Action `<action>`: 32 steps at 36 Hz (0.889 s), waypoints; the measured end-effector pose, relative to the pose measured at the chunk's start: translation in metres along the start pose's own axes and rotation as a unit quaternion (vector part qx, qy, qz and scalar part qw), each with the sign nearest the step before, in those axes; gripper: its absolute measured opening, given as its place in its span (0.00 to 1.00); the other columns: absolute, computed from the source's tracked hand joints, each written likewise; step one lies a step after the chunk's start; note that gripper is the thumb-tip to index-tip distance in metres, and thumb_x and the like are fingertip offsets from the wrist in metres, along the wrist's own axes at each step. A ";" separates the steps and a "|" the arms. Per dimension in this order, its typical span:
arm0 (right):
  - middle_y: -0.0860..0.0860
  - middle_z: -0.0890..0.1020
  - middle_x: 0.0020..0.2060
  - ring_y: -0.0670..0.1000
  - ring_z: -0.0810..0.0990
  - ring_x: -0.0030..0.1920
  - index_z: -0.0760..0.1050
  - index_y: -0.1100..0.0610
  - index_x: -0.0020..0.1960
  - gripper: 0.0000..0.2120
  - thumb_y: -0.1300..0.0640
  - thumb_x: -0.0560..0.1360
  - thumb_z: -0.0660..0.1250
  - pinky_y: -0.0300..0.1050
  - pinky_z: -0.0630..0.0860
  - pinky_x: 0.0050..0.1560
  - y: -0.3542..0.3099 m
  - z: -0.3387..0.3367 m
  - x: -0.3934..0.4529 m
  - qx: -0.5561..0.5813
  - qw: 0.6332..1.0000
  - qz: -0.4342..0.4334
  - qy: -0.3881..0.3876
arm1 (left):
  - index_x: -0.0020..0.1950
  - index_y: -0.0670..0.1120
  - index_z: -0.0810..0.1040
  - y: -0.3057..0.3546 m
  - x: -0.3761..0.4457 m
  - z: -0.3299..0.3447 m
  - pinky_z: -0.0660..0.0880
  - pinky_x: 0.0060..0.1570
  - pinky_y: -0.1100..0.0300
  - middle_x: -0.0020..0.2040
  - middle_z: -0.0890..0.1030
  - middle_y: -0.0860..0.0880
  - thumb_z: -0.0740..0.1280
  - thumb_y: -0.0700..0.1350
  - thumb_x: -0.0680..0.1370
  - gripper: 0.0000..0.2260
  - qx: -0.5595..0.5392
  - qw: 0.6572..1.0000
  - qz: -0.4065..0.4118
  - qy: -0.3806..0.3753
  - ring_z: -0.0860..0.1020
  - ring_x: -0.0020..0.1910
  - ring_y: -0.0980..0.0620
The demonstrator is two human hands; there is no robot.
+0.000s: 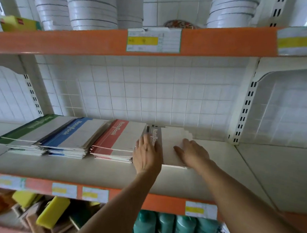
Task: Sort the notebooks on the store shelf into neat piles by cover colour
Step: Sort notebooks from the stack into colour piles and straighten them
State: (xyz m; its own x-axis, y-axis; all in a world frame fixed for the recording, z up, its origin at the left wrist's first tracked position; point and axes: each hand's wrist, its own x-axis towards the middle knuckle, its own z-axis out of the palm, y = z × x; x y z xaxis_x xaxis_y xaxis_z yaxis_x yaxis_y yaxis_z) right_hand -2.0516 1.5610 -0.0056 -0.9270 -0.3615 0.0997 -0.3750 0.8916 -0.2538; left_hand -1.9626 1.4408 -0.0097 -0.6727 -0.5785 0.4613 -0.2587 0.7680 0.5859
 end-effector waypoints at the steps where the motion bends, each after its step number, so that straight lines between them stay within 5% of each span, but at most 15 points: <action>1: 0.58 0.73 0.62 0.60 0.74 0.62 0.65 0.56 0.67 0.26 0.39 0.80 0.51 0.51 0.72 0.57 0.001 0.001 0.001 0.002 1.000 0.007 -0.006 | 0.61 0.45 0.71 0.001 -0.007 0.001 0.71 0.53 0.49 0.58 0.76 0.45 0.53 0.54 0.78 0.19 -0.026 0.999 0.003 0.034 0.72 0.56 0.44; 6: 0.59 0.72 0.64 0.61 0.73 0.63 0.62 0.56 0.70 0.28 0.38 0.79 0.52 0.53 0.71 0.58 -0.001 0.006 0.006 0.056 0.997 0.035 -0.027 | 0.49 0.46 0.70 -0.002 -0.043 0.004 0.68 0.46 0.50 0.45 0.73 0.48 0.55 0.52 0.73 0.13 -0.166 0.972 -0.056 0.159 0.71 0.46 0.44; 8: 0.59 0.72 0.64 0.62 0.73 0.63 0.62 0.56 0.70 0.28 0.39 0.79 0.53 0.53 0.71 0.58 -0.001 0.005 0.005 0.072 0.996 0.036 -0.027 | 0.46 0.45 0.69 -0.010 -0.049 0.006 0.65 0.46 0.53 0.45 0.72 0.47 0.59 0.43 0.74 0.03 -0.204 0.962 -0.115 0.142 0.72 0.46 0.42; 12: 0.59 0.70 0.66 0.61 0.72 0.65 0.59 0.57 0.73 0.29 0.39 0.79 0.53 0.52 0.70 0.60 -0.001 0.001 0.002 0.074 0.996 0.033 -0.039 | 0.49 0.44 0.70 -0.019 -0.044 0.006 0.63 0.49 0.58 0.49 0.73 0.45 0.58 0.34 0.76 0.07 -0.262 0.938 -0.214 0.078 0.72 0.52 0.41; 16: 0.59 0.69 0.67 0.61 0.71 0.66 0.59 0.58 0.72 0.29 0.39 0.80 0.53 0.52 0.69 0.61 -0.003 0.000 0.001 0.072 0.996 0.039 -0.037 | 0.62 0.41 0.74 -0.012 -0.032 0.003 0.66 0.60 0.53 0.60 0.76 0.39 0.53 0.38 0.80 0.15 -0.323 0.897 -0.300 0.031 0.72 0.59 0.40; 25: 0.58 0.67 0.70 0.59 0.69 0.68 0.53 0.58 0.75 0.36 0.39 0.77 0.60 0.49 0.68 0.63 0.000 0.005 0.010 0.189 0.977 0.087 -0.043 | 0.69 0.39 0.70 -0.013 -0.004 -0.007 0.66 0.60 0.55 0.65 0.73 0.41 0.56 0.61 0.79 0.29 -0.422 0.805 -0.409 -0.085 0.72 0.63 0.41; 28: 0.57 0.66 0.71 0.59 0.69 0.69 0.48 0.57 0.77 0.42 0.41 0.74 0.66 0.48 0.68 0.64 0.000 0.005 0.014 0.268 0.954 0.127 -0.045 | 0.62 0.40 0.74 -0.015 0.005 -0.007 0.71 0.59 0.52 0.59 0.76 0.43 0.64 0.58 0.77 0.24 -0.391 0.824 -0.389 -0.132 0.74 0.57 0.42; 32: 0.57 0.73 0.65 0.59 0.74 0.62 0.54 0.58 0.74 0.40 0.46 0.71 0.72 0.44 0.74 0.50 0.004 0.004 0.016 0.345 0.923 0.167 -0.041 | 0.56 0.42 0.76 -0.017 0.007 -0.001 0.73 0.50 0.55 0.46 0.78 0.46 0.68 0.49 0.75 0.14 -0.346 0.853 -0.360 -0.153 0.76 0.47 0.47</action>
State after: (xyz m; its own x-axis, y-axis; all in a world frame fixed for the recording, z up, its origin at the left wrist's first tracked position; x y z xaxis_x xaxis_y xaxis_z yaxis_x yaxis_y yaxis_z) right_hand -2.0679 1.5577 -0.0085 -0.9768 -0.1428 -0.1599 0.0479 0.5816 -0.8121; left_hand -1.9621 1.4233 -0.0157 -0.6887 -0.6519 -0.3174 -0.2818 -0.1627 0.9456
